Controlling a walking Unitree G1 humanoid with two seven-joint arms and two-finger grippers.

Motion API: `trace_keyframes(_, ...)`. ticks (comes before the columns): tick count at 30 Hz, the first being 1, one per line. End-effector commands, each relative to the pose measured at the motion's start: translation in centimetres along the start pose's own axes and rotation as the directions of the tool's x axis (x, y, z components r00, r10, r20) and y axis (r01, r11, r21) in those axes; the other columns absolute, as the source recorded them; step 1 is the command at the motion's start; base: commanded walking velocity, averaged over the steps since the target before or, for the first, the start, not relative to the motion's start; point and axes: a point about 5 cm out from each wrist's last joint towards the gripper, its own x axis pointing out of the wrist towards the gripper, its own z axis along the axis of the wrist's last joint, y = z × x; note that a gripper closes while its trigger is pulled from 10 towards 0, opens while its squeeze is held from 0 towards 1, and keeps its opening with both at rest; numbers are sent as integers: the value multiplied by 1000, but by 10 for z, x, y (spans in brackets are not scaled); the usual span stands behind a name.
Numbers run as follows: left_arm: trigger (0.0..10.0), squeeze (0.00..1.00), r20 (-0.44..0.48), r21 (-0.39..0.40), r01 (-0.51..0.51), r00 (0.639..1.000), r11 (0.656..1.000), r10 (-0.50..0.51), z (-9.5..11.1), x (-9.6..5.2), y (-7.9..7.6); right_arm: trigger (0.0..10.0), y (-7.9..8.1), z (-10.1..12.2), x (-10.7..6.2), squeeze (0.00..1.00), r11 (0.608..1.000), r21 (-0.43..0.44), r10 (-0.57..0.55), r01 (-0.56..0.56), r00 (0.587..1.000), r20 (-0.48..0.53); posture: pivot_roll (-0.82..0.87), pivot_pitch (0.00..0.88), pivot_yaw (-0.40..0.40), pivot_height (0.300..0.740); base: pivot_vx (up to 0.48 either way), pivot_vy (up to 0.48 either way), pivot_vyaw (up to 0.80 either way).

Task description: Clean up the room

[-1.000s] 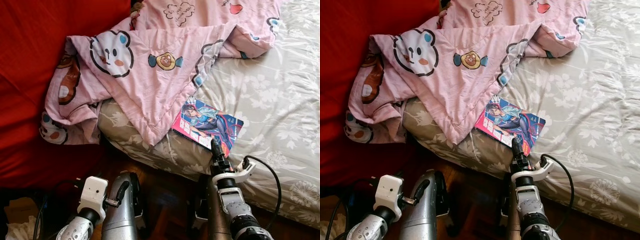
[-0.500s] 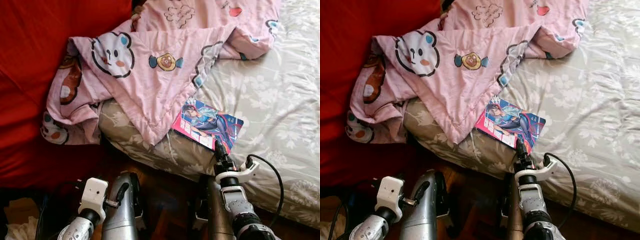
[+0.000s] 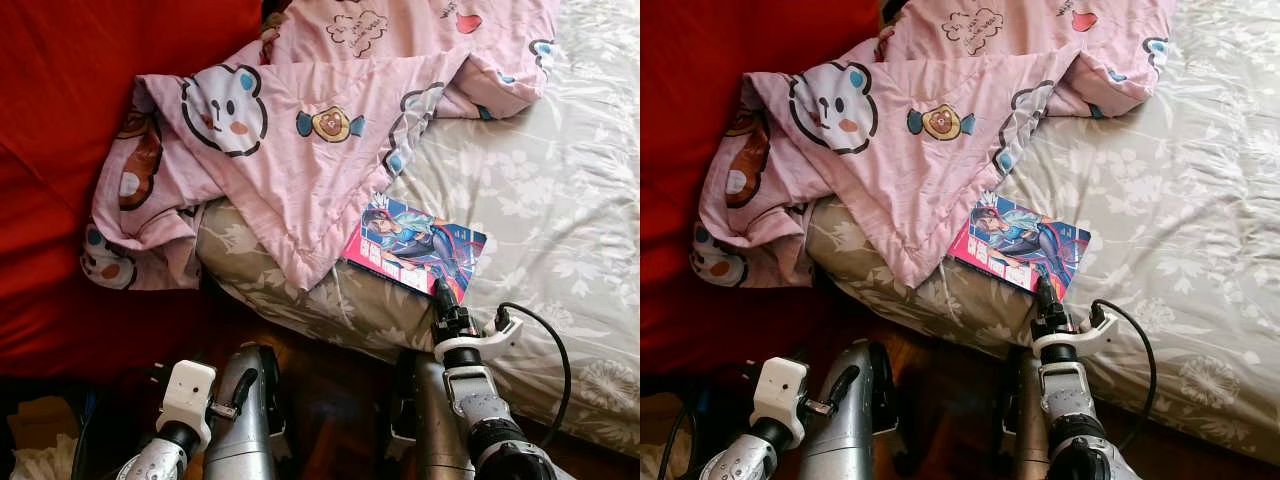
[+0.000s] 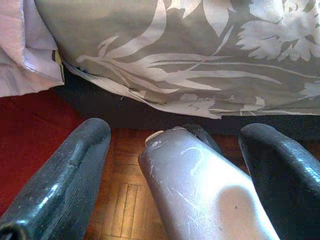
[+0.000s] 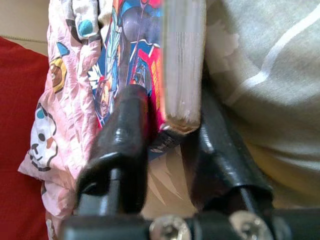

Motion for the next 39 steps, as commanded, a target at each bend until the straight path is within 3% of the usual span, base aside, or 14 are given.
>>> trace_keyframes(1,10000,0,-48,0,1,999,1000,-1,-11,-6,-1,0,-7,-3,-6,0,999,12,-41,41,999,1,108,317,52,563,0,0,0)
trace_keyframes(7,10000,0,-43,8,4,999,1000,-4,-11,0,-3,0,-7,-1,-5,0,999,4,-49,49,999,5,109,292,44,563,0,0,0)
trace_keyframes(15,10000,0,-27,-11,-40,999,999,39,-10,16,-4,0,16,19,14,0,984,-176,47,-36,997,56,81,222,-3,563,0,0,0)
trace_keyframes(19,10000,0,-16,-22,-50,999,999,50,-7,26,-4,0,31,31,23,0,958,-278,105,-78,991,84,62,193,-23,563,0,0,0)
trace_keyframes(21,10000,0,-9,-51,-77,997,996,77,-6,31,-4,0,50,37,28,0,902,-406,194,-147,978,75,39,168,-43,563,0,0,0)
trace_keyframes(23,10000,0,-8,-64,-90,996,994,90,-6,34,-3,0,56,38,29,0,878,-454,204,-150,976,73,27,158,-49,563,0,0,0)
trace_keyframes(24,10000,0,-10,-75,-100,995,992,100,-7,35,-3,10000,60,38,29,0,853,-498,215,-155,975,64,14,147,-54,563,0,0,0)
trace_keyframes(25,10000,0,-10,-75,-100,995,992,100,-7,35,-3,10000,60,38,29,0,853,-498,215,-155,975,64,14,147,-54,563,0,0,0)
trace_keyframes(28,10000,0,-21,-120,-135,991,983,134,-11,39,-3,10000,67,36,23,0,768,-617,233,-170,972,23,-10,123,-66,563,0,0,0)
trace_keyframes(29,10000,0,-21,-120,-135,991,983,134,-11,39,-3,10000,67,36,23,0,768,-617,233,-170,972,23,-10,123,-66,563,0,0,0)
trace_keyframes(30,10000,0,-38,-158,-160,987,974,156,-15,41,-5,10000,65,33,14,0,710,-686,210,-160,978,-10,-29,100,-79,563,0,0,0)
trace_keyframes(31,10000,0,-45,-168,-167,986,971,162,-16,42,-5,10000,63,32,11,0,696,-702,195,-152,981,-19,-32,97,-80,563,0,0,0)
trace_keyframes(34,10000,0,-83,-210,-210,977,955,197,-25,42,-4,10000,52,30,-1,0,665,-736,150,-126,988,-34,-45,80,-92,578,0,0,0)
trace_keyframes(39,10000,0,-106,-234,-243,969,941,223,-31,42,-3,10000,45,30,-9,0,659,-747,97,-87,995,-30,-42,63,-103,598,0,0,0)
